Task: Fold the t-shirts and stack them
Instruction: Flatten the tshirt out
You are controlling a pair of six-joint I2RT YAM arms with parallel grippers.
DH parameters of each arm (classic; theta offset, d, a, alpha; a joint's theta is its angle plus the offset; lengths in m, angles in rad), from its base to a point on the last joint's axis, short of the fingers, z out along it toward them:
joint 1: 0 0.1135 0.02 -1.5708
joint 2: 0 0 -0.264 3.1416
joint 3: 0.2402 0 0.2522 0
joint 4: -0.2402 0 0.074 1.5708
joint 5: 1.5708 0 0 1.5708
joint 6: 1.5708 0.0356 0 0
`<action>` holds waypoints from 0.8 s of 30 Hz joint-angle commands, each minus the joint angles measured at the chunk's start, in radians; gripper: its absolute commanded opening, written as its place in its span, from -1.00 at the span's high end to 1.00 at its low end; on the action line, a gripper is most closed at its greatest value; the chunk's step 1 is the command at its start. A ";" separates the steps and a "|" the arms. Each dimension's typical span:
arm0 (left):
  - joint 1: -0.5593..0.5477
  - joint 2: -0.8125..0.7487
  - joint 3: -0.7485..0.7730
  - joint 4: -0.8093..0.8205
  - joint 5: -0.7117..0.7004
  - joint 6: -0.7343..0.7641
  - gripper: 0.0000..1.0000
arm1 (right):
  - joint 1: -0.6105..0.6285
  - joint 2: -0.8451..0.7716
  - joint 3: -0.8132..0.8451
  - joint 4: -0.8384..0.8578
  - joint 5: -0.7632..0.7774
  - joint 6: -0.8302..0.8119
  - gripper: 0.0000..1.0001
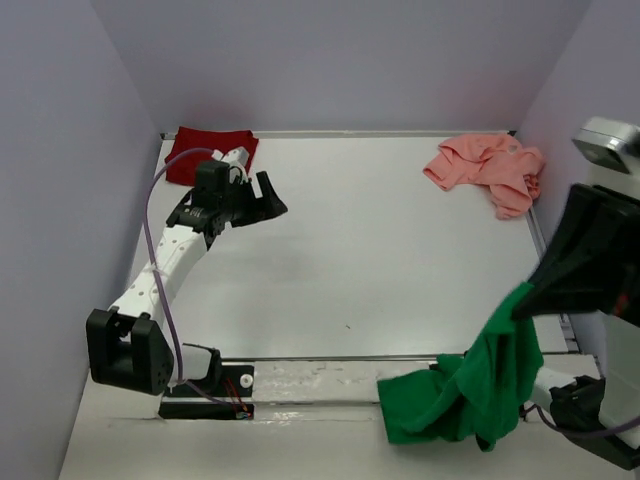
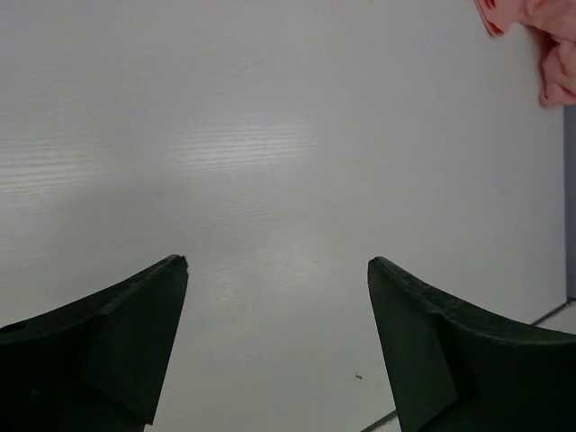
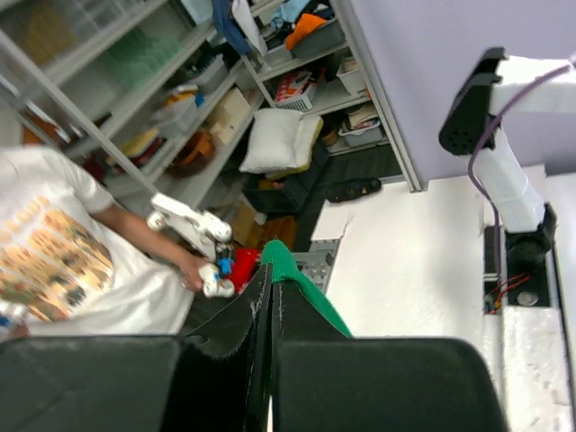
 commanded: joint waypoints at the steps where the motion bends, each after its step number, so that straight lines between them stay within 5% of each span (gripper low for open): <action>1: -0.007 0.012 -0.136 0.225 0.339 -0.118 -0.79 | 0.001 0.097 -0.196 -0.180 0.056 -0.112 1.00; 4: -0.035 0.077 -0.222 0.437 0.545 -0.225 -0.79 | 0.001 0.096 -0.224 -0.180 0.037 -0.116 1.00; 8: -0.147 0.192 -0.210 0.466 0.675 -0.222 -0.81 | 0.001 0.096 -0.254 -0.180 0.022 -0.112 1.00; 15: -0.189 0.160 -0.264 0.521 0.743 -0.254 -0.89 | -0.010 0.099 -0.352 -0.193 0.081 -0.148 1.00; 20: -0.187 0.104 -0.368 0.724 0.840 -0.423 -0.91 | -0.010 0.133 -0.377 -0.194 0.082 -0.182 1.00; 24: -0.167 0.039 -0.417 0.658 0.802 -0.440 -0.91 | -0.010 0.159 -0.397 -0.197 0.091 -0.207 1.00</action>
